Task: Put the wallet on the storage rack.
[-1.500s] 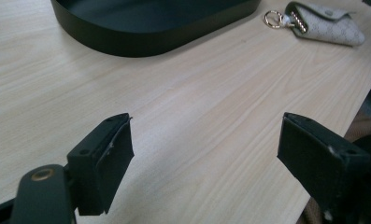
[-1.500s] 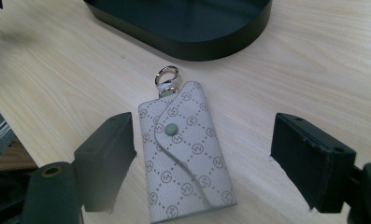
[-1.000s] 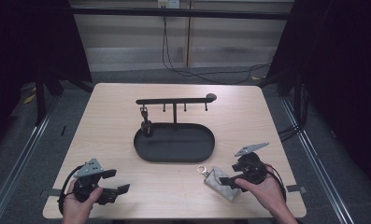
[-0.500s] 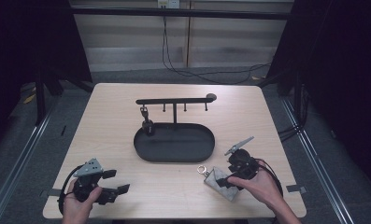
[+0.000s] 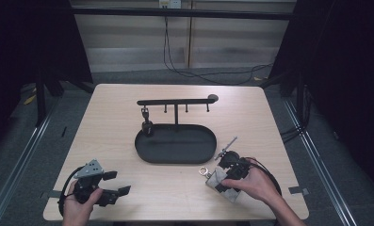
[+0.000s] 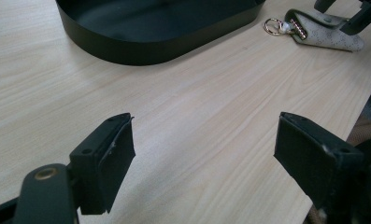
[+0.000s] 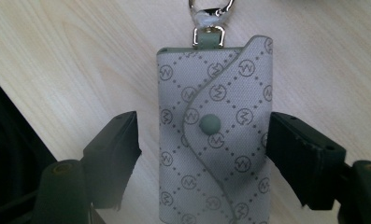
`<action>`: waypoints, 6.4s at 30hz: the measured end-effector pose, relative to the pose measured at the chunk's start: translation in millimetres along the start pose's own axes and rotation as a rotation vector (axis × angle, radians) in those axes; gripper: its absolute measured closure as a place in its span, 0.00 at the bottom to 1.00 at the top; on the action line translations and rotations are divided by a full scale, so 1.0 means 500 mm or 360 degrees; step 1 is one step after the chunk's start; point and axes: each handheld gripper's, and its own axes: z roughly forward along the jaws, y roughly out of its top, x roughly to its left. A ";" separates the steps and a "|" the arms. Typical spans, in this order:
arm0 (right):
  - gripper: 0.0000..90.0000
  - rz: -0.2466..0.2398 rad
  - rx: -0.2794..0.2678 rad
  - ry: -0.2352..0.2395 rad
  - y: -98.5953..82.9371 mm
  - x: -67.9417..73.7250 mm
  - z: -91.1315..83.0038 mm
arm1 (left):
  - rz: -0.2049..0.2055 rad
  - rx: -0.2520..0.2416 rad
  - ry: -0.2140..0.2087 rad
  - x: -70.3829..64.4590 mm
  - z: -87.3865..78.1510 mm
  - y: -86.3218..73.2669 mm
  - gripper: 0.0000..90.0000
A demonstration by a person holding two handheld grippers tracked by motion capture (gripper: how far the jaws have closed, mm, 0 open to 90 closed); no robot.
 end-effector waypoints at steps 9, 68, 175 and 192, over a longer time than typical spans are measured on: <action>0.28 -0.0001 0.0094 -0.0025 0.010 -0.009 0.017 | 0.0002 0.0002 -0.0004 0.000 0.000 0.000 0.22; 0.38 -0.0018 0.0241 -0.0119 0.040 0.006 -0.007 | -0.0009 0.0011 -0.0008 0.007 -0.002 -0.001 0.22; 0.38 0.0818 -0.0390 0.0132 0.192 -0.145 -0.072 | -0.0011 0.0041 -0.0044 0.008 0.005 -0.002 0.21; 0.38 0.0992 -0.0514 0.0199 0.202 -0.164 0.005 | -0.0012 0.0048 -0.0045 0.008 0.007 -0.002 0.21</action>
